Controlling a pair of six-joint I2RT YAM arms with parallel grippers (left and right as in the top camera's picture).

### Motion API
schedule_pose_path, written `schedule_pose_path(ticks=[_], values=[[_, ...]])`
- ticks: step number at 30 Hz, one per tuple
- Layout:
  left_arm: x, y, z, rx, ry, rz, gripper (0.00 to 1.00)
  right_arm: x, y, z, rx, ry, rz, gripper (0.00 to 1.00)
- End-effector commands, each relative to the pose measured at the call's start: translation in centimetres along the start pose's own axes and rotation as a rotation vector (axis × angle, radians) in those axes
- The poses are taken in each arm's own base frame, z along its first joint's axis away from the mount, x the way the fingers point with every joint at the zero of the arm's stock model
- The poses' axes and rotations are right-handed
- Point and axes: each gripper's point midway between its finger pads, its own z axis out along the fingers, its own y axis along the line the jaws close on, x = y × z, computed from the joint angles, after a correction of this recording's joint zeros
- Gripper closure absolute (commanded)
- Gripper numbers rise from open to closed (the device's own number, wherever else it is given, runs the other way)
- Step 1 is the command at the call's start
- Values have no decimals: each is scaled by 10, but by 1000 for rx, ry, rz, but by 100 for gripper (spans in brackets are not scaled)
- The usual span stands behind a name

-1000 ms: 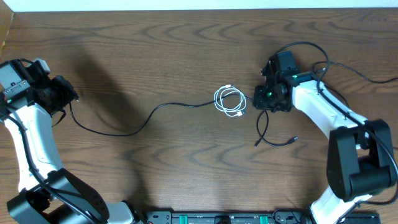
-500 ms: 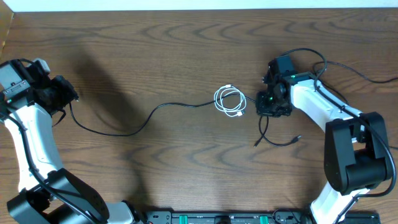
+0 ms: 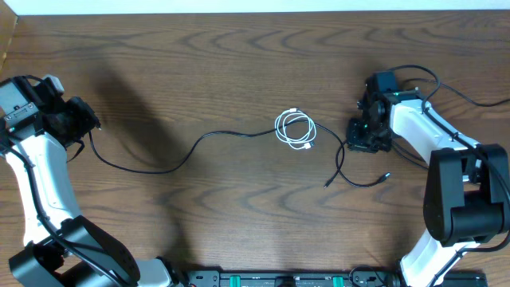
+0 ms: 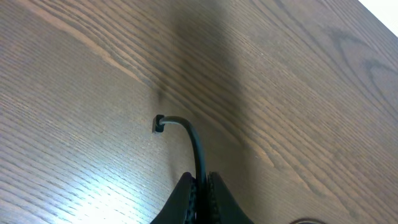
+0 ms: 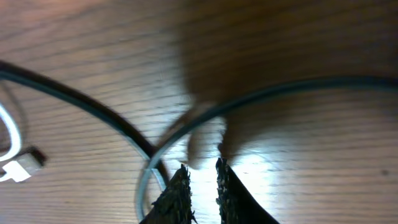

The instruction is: Untangle cables

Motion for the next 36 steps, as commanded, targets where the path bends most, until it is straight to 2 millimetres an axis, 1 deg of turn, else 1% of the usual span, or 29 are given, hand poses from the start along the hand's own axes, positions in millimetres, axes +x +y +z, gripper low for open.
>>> schedule_pose_path(ticks=[1,4,6,7,8,10,13,17,19,20,21,22,24,26,29,30,31,32,36], values=[[-3,-3,-3,8,-11,16,92,-2,-14,0,42,-5,-4,85],[-3,-3,-3,8,-11,15,92,-4,-19,-1,43,-8,12,86],[-3,-3,-3,8,-11,16,92,-4,-16,-2,3,1,22,89],[-3,-3,-3,8,-11,16,92,-3,-10,-2,-34,7,11,90],[-3,-3,-3,8,-11,16,93,0,7,-3,-133,24,-43,91],[-3,-3,-3,8,-11,16,92,4,30,-8,-269,38,-108,91],[-3,-3,-3,8,-12,16,93,7,54,-17,-422,42,-171,91],[-3,-3,-3,8,-11,16,92,3,63,-22,-475,25,-180,89],[-3,-3,-3,8,-12,16,93,-5,63,-21,-471,0,-152,87],[-3,-3,-3,8,-11,16,92,-9,62,-21,-460,-16,-137,85],[-3,-3,-3,8,-11,16,92,-22,52,-15,-370,-59,-75,83],[-3,-3,-3,8,-11,16,92,-26,47,-12,-320,-77,-53,81],[-3,-3,-3,8,-11,16,92,-29,38,-7,-238,-98,-29,80],[-3,-3,-3,8,-11,15,93,-29,35,-4,-183,-104,-31,79],[-3,-3,-3,8,-11,15,92,-19,29,0,-125,-75,-23,81],[-3,-3,-3,8,-11,15,92,-13,24,1,-103,-51,-11,84],[-3,-3,-3,8,-11,15,92,0,14,1,-59,1,6,89],[-3,-3,-3,8,-11,16,92,4,7,1,-28,19,15,91],[-3,-3,-3,8,-11,16,92,16,-27,-2,106,64,58,92]])
